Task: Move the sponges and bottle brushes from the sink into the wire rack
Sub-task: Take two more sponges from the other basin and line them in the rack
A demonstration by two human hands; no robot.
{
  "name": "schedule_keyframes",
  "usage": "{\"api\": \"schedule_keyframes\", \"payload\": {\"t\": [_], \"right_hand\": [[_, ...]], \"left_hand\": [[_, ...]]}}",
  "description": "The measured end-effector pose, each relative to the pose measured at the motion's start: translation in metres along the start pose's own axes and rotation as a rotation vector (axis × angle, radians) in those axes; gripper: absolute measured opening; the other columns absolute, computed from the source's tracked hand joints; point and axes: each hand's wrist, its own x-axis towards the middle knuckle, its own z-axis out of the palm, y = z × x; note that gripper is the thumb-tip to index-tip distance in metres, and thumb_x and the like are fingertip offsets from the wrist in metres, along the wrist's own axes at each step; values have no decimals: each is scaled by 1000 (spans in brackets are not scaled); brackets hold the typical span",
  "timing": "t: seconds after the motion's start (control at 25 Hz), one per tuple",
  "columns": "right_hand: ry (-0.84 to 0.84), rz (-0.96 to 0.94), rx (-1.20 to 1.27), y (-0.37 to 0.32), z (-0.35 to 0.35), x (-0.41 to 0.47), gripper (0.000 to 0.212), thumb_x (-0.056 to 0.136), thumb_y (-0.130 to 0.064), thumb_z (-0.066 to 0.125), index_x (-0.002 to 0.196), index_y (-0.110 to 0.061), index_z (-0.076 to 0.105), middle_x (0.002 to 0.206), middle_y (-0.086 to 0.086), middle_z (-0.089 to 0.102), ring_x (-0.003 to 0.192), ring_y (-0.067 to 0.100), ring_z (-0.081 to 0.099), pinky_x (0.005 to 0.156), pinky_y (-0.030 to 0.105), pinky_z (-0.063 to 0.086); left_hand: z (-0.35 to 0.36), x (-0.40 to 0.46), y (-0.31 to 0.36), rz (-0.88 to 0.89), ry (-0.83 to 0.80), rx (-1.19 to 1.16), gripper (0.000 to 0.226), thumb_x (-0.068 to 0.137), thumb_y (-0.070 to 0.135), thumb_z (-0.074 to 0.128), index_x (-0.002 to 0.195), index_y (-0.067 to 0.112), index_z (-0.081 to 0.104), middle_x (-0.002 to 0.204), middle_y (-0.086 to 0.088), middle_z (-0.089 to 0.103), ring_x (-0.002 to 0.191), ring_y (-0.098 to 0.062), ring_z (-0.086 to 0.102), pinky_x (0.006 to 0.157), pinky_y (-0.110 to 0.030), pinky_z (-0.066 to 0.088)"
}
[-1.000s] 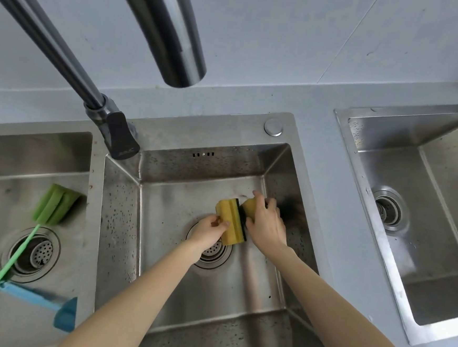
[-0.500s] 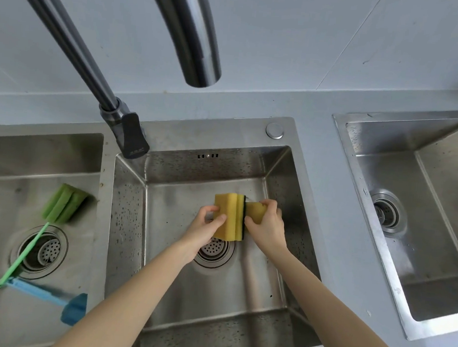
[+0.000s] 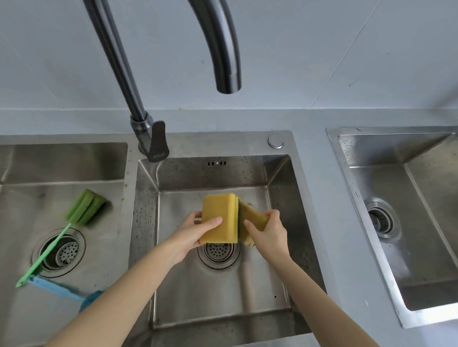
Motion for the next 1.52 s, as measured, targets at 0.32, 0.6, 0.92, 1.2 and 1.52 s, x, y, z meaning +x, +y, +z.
{"api": "schedule_keyframes", "payload": {"t": [0.32,0.6,0.92,1.2,1.52], "right_hand": [[74,-1,121,-18,1,-39,46,88,-29,58,122,-3,42,125,14,47,101,22,51,83,30,43],[58,-38,195,-30,6,-77,39,89,-36,56,114,-7,46,102,5,56,99,26,63,87,37,53],[44,-41,254,-48,45,-122,32,90,-32,57,108,-7,51,89,1,56,87,27,70,76,34,57],[63,-81,356,-86,107,-172,19,92,-25,55,93,-8,47,95,5,54,80,17,60,53,12,52],[114,-107,363,-132,192,-235,19,91,-29,55,96,-12,48,100,6,60,94,24,64,89,41,55]], "left_hand": [[-27,-51,3,140,34,66,63,82,30,64,134,12,34,123,-6,48,113,-23,51,91,-33,44],[-43,-98,2,289,113,100,57,86,34,56,135,15,33,134,-6,46,109,-19,47,90,-34,42],[-95,-140,-6,381,278,170,54,89,37,51,134,13,34,132,-8,48,110,-21,49,102,-43,41],[-179,-174,-35,365,320,188,48,90,35,50,131,13,38,114,-1,48,108,-22,48,102,-43,41],[-276,-210,-54,401,351,248,46,91,32,49,130,10,40,129,-11,51,103,-21,49,96,-39,42]]}}
